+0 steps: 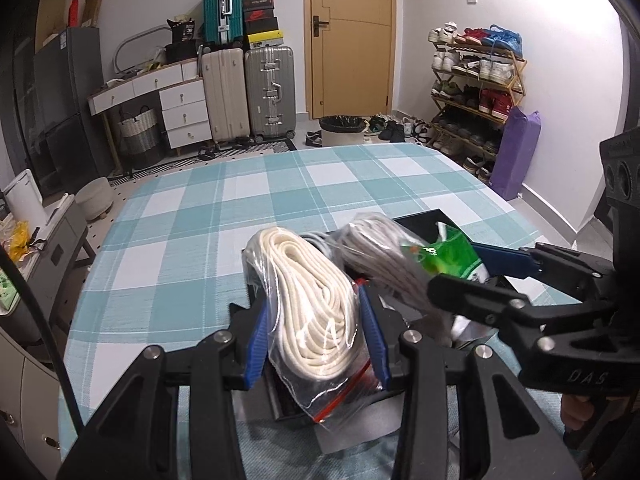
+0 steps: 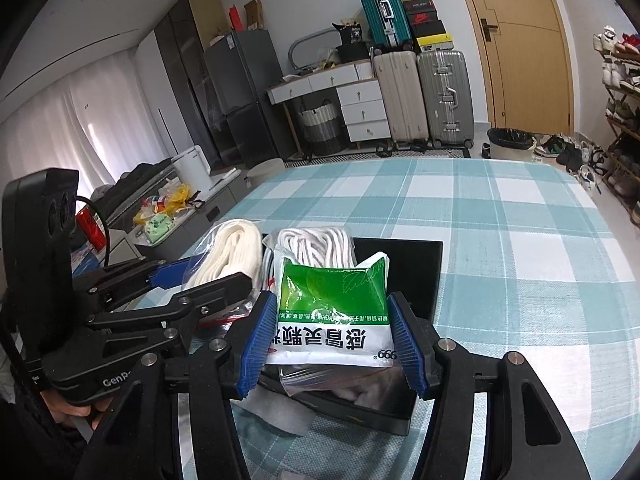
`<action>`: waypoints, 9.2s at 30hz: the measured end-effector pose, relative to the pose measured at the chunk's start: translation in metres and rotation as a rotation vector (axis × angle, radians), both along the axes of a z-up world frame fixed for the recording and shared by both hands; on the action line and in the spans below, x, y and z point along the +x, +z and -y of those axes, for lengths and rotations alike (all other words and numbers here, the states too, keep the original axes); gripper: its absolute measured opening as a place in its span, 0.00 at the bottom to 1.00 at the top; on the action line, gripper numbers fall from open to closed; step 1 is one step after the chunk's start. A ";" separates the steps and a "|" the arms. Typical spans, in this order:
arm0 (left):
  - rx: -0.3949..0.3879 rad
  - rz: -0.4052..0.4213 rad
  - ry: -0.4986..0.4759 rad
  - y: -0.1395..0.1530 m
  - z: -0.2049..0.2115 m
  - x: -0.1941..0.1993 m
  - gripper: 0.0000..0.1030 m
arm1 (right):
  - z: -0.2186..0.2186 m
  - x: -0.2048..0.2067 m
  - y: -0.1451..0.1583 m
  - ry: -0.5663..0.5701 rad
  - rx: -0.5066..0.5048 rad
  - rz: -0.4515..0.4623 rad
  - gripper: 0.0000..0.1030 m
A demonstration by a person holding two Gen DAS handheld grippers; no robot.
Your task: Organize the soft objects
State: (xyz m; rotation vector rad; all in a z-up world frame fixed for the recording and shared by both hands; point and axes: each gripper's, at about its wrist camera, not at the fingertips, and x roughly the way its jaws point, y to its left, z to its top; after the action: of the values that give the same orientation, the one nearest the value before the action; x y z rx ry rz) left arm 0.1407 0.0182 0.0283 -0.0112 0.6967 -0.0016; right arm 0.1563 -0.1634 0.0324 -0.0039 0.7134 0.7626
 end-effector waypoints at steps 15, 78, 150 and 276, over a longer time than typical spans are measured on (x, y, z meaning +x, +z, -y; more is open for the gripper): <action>0.022 -0.014 0.000 -0.006 0.003 0.008 0.42 | -0.006 0.005 -0.007 0.007 -0.075 0.038 0.62; 0.064 -0.069 0.043 -0.030 0.010 -0.076 1.00 | 0.023 -0.097 -0.071 0.077 -0.417 -0.085 0.99; 0.029 -0.137 0.024 -0.028 0.033 -0.064 0.87 | 0.056 -0.089 -0.057 0.019 -0.377 -0.043 0.49; -0.003 0.125 0.090 -0.017 -0.016 -0.088 1.00 | 0.038 -0.087 0.004 -0.065 -0.055 0.297 0.99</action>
State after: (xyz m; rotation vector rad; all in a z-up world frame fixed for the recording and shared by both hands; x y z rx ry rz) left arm 0.0523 0.0347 0.0118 -0.0452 0.5706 0.0827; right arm 0.0691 -0.2013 0.0367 -0.1409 0.4492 0.6623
